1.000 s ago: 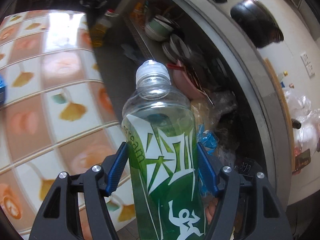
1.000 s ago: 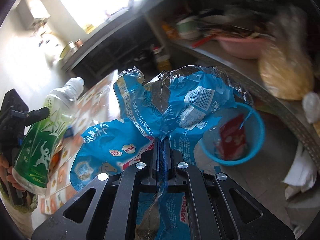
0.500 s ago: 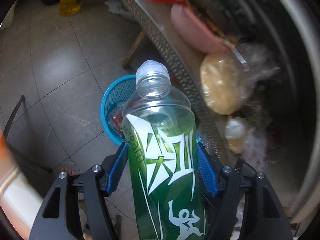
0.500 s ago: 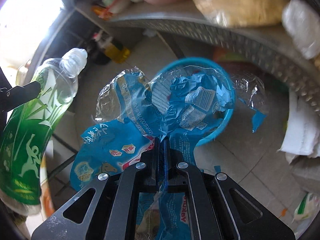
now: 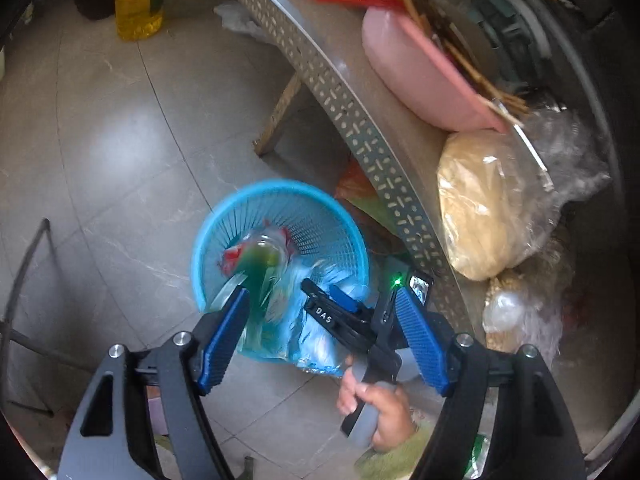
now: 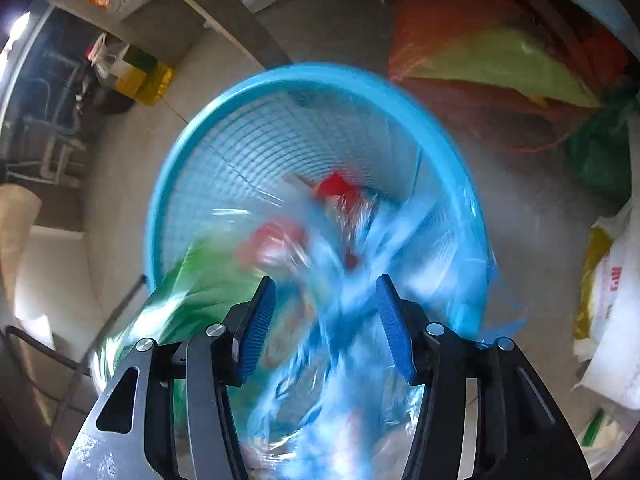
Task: Collect trash
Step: 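Carry bottle and wrappers over the blue wastebasket and open both grippers, then bring both grippers back over the table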
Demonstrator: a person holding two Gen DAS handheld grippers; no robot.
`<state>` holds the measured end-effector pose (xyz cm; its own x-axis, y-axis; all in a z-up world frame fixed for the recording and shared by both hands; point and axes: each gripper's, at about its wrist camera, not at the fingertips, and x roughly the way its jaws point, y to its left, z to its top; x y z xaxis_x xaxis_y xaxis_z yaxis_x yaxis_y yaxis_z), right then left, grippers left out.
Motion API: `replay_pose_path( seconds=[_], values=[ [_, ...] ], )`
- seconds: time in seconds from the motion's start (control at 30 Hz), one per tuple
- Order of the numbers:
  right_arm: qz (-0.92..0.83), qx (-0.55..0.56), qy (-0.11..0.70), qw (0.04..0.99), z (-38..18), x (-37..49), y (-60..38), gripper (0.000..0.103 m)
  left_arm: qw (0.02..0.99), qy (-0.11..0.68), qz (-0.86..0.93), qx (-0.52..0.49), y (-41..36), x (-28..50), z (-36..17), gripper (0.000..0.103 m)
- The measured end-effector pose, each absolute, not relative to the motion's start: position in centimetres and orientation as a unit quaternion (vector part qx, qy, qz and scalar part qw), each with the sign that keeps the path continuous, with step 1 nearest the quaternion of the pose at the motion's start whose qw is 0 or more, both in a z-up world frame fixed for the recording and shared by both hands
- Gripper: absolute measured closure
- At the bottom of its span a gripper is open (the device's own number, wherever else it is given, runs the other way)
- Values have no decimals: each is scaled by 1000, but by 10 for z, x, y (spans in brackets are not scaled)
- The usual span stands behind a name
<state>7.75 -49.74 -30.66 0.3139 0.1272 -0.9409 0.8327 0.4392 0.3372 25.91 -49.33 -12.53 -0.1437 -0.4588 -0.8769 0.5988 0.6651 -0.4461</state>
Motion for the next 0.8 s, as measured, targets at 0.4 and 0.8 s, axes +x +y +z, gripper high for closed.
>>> replay_pose_path(
  seconds=[0.4,0.8],
  values=[
    [-302,418,451,729,-238,-4,-456,46,718,537,-442,36,-410,252,-28,27],
    [-308,356,436,767,-171,-27,-407,46,776,433,-459,21,-286,193,45,19]
  ],
)
